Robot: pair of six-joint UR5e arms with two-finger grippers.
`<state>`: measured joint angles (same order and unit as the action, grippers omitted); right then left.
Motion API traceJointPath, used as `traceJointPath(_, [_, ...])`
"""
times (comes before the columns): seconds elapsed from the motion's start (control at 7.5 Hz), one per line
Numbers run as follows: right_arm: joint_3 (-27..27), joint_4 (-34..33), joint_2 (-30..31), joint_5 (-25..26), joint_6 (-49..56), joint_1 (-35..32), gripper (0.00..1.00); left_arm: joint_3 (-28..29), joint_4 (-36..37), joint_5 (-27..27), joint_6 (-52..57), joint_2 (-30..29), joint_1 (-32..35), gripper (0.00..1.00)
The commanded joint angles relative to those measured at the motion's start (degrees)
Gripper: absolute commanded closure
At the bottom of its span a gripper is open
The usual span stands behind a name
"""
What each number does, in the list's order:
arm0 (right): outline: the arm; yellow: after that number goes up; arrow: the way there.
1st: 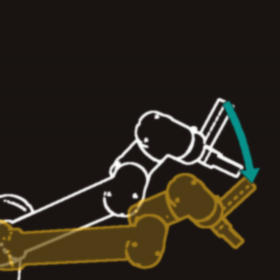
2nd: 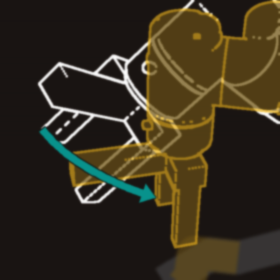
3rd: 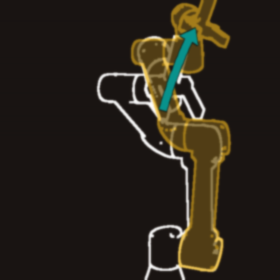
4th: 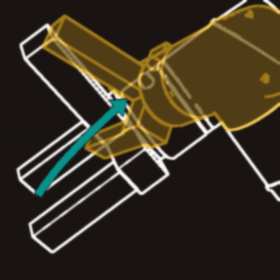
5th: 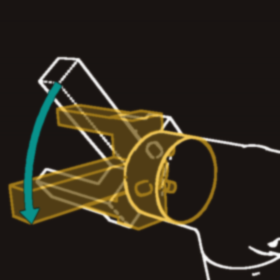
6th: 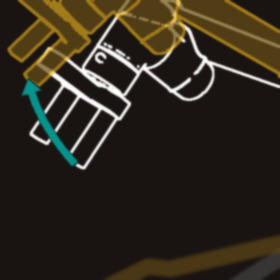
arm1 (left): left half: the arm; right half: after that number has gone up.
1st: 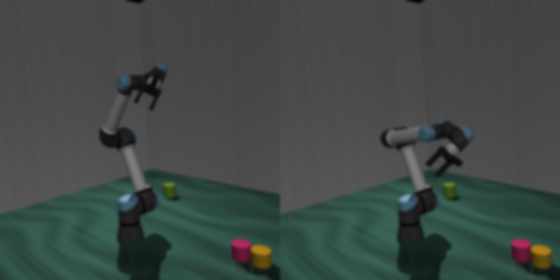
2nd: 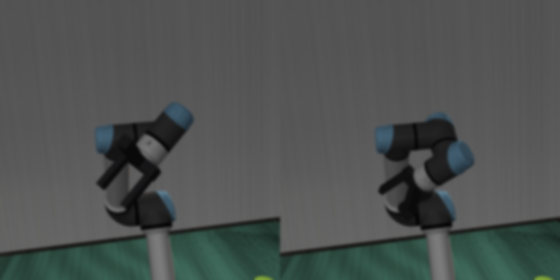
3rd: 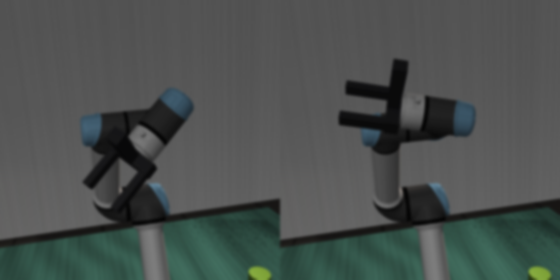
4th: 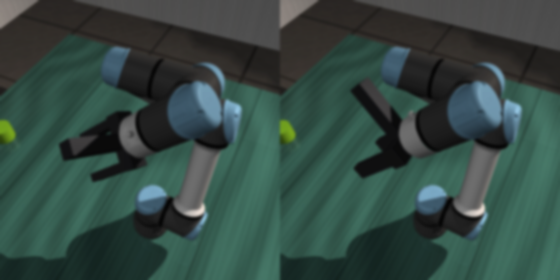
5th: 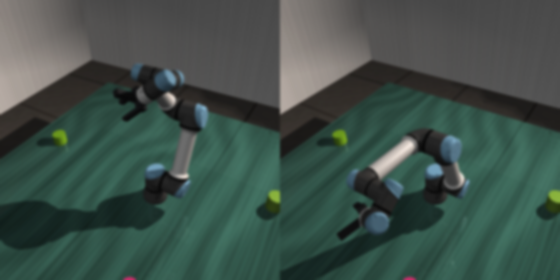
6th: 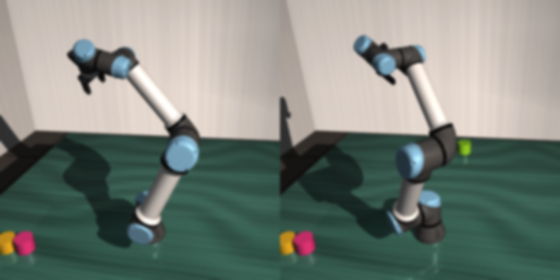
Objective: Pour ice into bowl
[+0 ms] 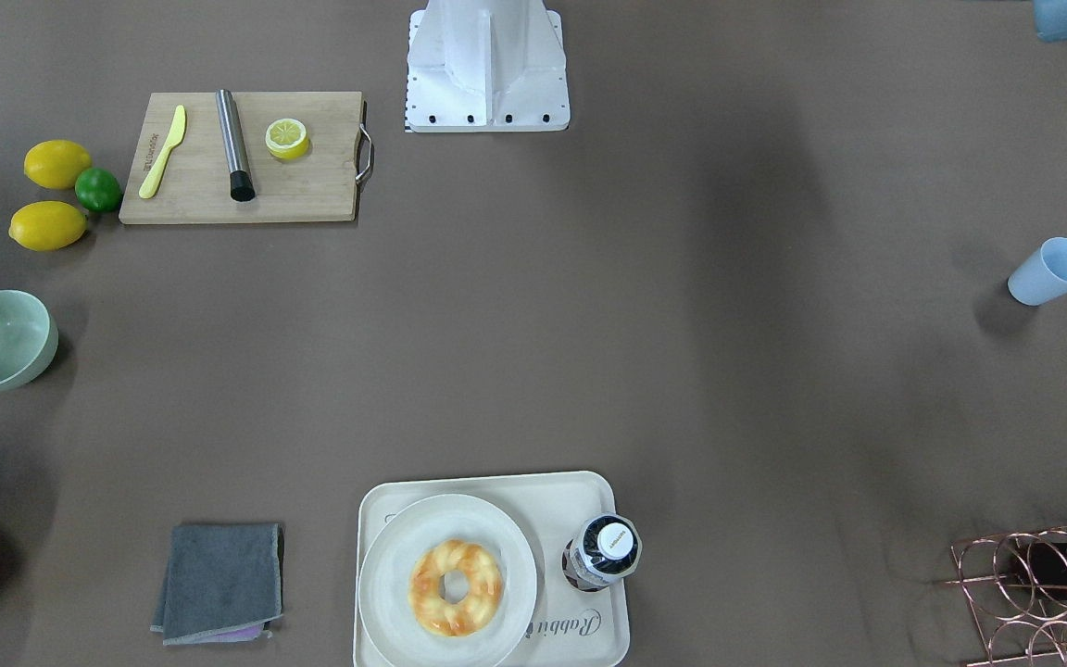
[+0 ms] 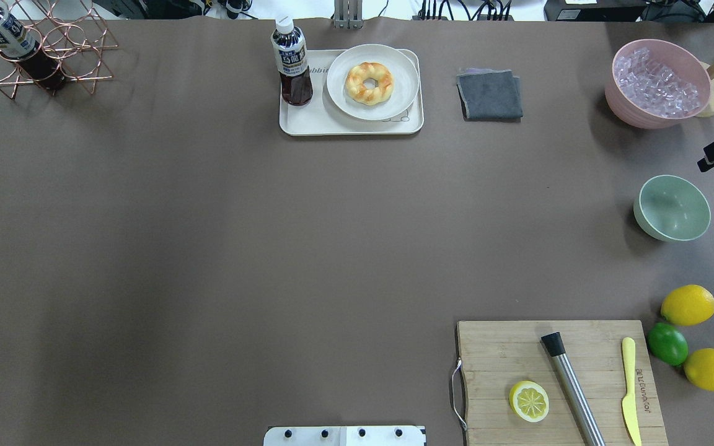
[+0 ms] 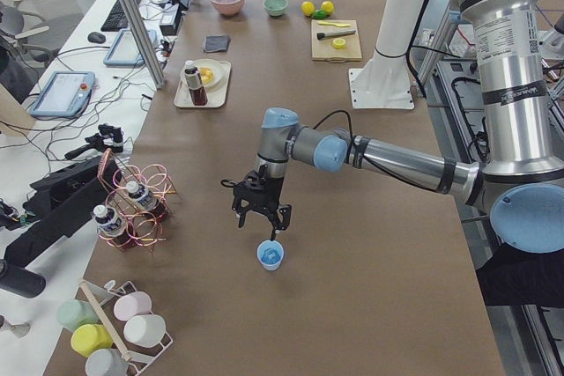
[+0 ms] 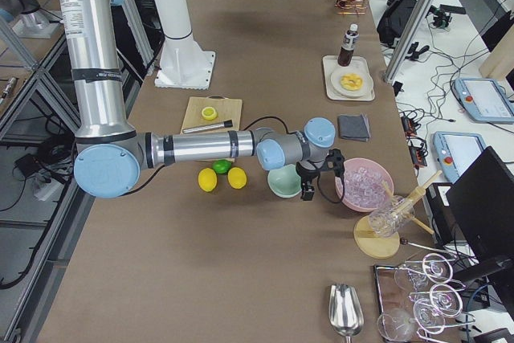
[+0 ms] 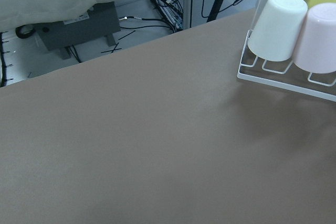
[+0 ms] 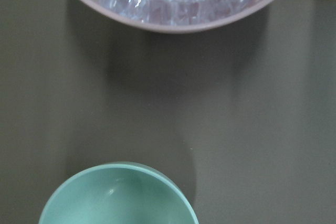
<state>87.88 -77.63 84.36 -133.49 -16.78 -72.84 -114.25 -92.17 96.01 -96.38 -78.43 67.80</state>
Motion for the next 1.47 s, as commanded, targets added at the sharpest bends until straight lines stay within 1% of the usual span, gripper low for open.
traceJointPath(0.0, [0.19, 4.31, 2.9, 0.95, -2.02, 3.22, 0.04, -0.45, 15.84, -5.12, -11.51, -8.21, -5.71, 0.03])
traceJointPath(0.27, [-1.56, 8.18, 4.41, 2.79, -2.29, 4.28, 0.06, 1.47, 19.65, -9.51, -17.76, -9.19, -10.99, 0.03])
traceJointPath(0.4, [-3.05, 10.2, 4.41, 3.49, -2.55, 4.63, 0.07, 4.35, 19.92, -11.44, -21.18, -9.8, -13.19, 0.03])
traceJointPath(0.53, [-3.41, 11.35, 4.59, 3.59, -3.95, 5.16, 0.1, 7.69, 20.01, -12.07, -26.09, -10.24, -15.48, 0.03])
traceJointPath(0.67, [-3.67, 13.02, 5.11, 3.59, -5.44, 5.86, 0.1, 9.64, 19.93, -12.86, -28.05, -10.68, -17.07, 0.03])
traceJointPath(0.8, [-3.68, 14.25, 5.38, 3.68, -6.67, 6.56, 0.24, 10.27, 21.67, -13.22, -29.9, -11.73, -17.87, 0.03])
traceJointPath(0.93, [-3.68, 14.44, 5.38, 3.59, -6.95, 6.92, 0.53, 10.97, 24.21, -13.22, -31.31, -13.22, -19.09, 0.03])
traceJointPath(1.07, [-3.33, 14.44, 5.38, 3.59, -7.04, 7.01, 0.95, 12.02, 27.1, -13.22, -33.59, -15.24, -21.02, 0.03])
traceJointPath(1.2, [-3.06, 14.44, 5.55, 3.41, -7.82, 7.01, 1.0, 13.68, 29.48, -13.22, -34.91, -17.43, -22.69, 0.03])
traceJointPath(1.33, [-2.89, 14.44, 5.56, 3.15, -8.09, 7.01, 1.0, 15.53, 31.68, -13.22, -35.19, -18.5, -25.14, 0.03])
